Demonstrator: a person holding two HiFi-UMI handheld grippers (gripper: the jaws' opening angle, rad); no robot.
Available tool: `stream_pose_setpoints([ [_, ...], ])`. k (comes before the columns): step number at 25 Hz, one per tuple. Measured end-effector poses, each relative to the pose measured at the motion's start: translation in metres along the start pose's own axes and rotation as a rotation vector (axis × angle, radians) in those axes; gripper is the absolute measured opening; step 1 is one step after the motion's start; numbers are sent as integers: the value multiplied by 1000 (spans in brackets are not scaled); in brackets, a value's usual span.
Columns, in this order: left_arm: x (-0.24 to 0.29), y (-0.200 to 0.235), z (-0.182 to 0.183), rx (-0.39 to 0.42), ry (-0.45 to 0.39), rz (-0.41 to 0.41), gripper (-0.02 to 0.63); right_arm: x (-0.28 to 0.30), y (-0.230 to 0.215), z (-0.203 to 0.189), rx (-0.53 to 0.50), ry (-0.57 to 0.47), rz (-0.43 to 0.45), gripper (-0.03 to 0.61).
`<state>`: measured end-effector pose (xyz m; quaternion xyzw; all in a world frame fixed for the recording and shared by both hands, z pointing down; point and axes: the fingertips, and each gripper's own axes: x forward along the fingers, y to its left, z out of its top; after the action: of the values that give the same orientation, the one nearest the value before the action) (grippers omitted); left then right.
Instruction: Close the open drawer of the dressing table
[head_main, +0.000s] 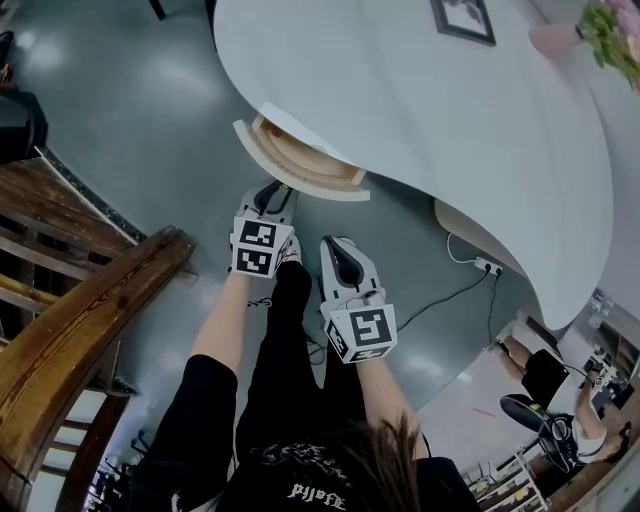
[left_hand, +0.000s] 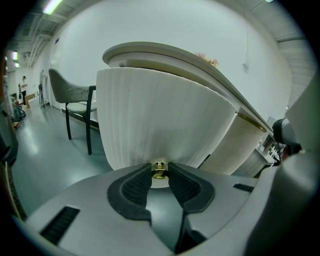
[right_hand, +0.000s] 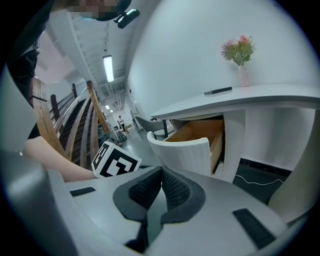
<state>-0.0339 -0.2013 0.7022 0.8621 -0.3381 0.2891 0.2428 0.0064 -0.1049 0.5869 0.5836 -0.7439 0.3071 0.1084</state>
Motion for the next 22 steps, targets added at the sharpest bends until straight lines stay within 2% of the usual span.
stream_pose_setpoints([
  [22, 21, 1, 22, -12, -58, 12, 118, 21, -33, -5, 35, -9, -51, 26],
])
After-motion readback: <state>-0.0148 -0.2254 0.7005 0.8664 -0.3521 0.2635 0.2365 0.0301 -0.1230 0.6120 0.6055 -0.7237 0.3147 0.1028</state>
